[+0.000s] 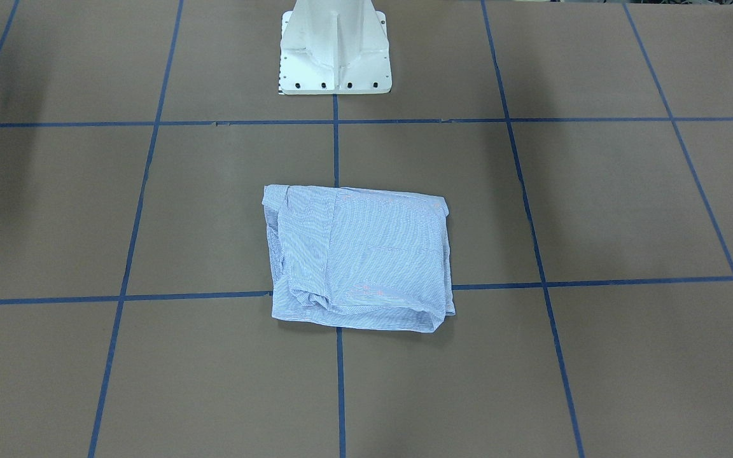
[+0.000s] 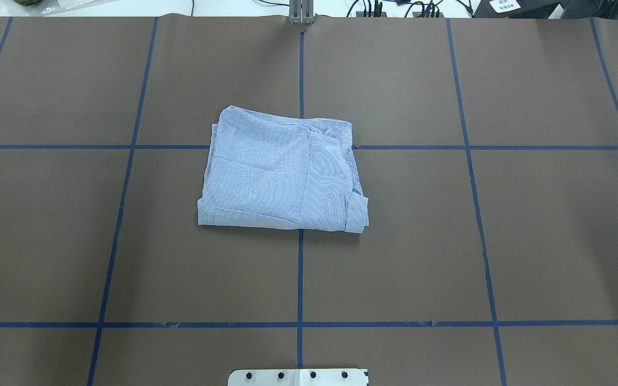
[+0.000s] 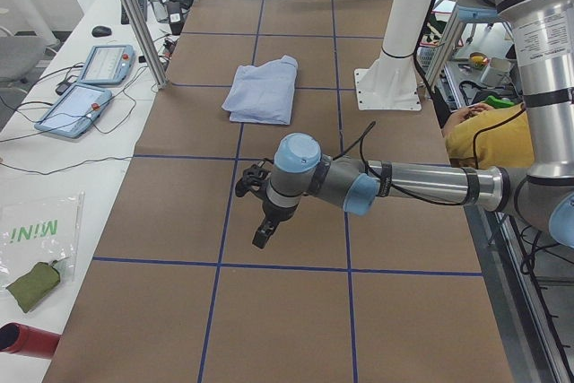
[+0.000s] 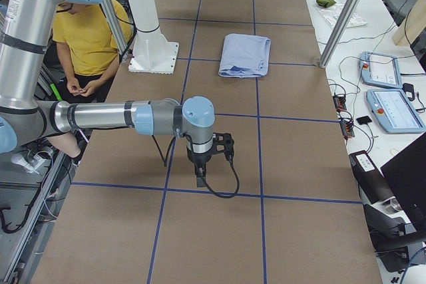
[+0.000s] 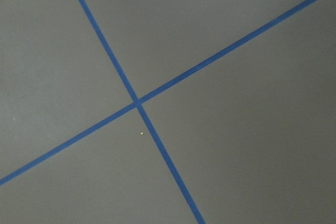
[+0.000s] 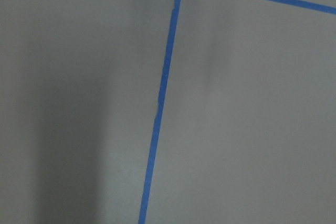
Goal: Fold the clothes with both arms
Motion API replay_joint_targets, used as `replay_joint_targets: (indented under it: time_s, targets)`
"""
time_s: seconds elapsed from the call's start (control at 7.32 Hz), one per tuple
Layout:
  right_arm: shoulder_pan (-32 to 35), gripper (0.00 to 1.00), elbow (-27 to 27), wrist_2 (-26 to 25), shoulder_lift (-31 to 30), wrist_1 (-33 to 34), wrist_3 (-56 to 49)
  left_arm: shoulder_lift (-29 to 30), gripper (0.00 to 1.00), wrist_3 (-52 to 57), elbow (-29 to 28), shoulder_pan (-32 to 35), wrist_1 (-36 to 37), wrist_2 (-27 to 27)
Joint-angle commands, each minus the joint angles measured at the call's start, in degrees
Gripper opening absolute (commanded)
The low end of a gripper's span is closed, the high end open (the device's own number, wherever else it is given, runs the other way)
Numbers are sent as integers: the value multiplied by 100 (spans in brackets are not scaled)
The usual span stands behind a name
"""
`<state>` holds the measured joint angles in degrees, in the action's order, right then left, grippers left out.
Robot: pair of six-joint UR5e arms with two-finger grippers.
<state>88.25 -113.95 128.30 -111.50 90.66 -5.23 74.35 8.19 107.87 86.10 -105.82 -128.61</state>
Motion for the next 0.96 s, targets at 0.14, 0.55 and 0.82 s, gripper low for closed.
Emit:
replay_joint_targets:
  time_s: [0.14, 0.55, 0.82]
  targets:
    - [114, 100, 13, 265, -206, -241, 58, -7, 100, -19, -46, 346, 1099, -558]
    - [114, 100, 13, 274, -214, -241, 49, -7, 100, -2, -21, 355, 1897, -577]
    - [114, 100, 13, 274, -214, -250, 49, 96, 100, -62, -20, 346, 1873, -525]
